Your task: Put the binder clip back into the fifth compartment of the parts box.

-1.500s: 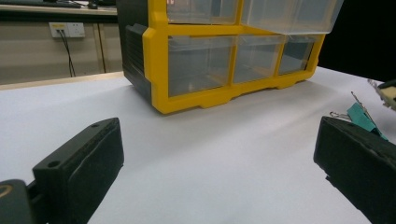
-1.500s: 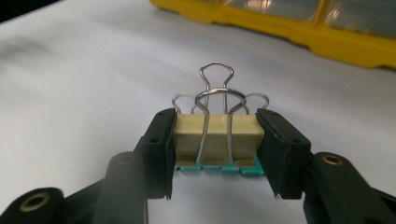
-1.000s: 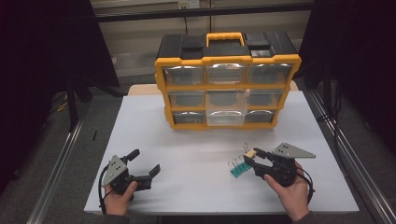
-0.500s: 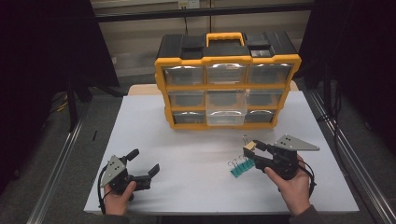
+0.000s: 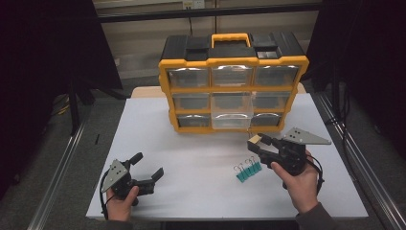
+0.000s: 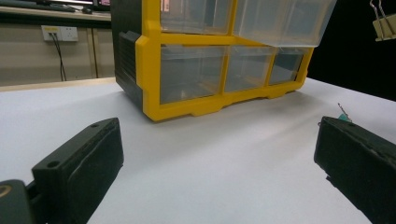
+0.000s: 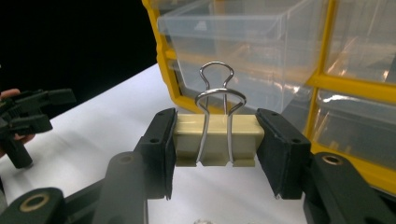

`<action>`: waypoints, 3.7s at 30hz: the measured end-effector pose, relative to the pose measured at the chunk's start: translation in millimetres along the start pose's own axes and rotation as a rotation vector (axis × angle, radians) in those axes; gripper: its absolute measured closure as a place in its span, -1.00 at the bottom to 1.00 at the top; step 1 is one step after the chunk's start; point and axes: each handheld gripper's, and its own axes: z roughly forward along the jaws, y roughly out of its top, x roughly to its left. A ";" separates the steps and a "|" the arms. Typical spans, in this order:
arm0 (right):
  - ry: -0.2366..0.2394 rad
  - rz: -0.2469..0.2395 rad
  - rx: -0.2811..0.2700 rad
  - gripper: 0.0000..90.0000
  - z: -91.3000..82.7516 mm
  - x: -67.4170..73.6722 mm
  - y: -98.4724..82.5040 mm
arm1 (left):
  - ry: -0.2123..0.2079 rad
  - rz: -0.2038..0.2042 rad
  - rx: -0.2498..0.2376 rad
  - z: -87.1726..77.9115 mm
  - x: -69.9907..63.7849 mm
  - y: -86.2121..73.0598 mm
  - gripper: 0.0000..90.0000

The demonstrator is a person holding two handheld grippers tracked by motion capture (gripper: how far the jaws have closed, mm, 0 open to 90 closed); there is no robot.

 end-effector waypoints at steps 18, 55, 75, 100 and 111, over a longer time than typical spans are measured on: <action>-0.023 -0.004 -0.088 0.11 2.9 0.7 34.6 | -0.009 -0.001 0.001 1.2 -1.6 0.0 -0.97; -0.158 -0.013 -0.126 0.11 55.0 -5.0 75.3 | -0.001 -0.003 0.001 3.3 -2.1 -1.2 -0.97; -0.150 -0.056 -0.088 -0.19 74.9 -0.9 73.9 | -0.001 0.007 0.003 3.7 -2.0 -1.8 -0.96; -0.050 -0.038 -0.109 -0.74 20.8 -1.9 25.8 | 0.002 0.004 -0.004 3.5 -2.6 -1.6 -0.96; -0.030 -0.031 -0.098 -0.80 8.1 -4.5 -3.4 | -0.001 0.014 0.006 3.4 -2.9 -1.7 -0.96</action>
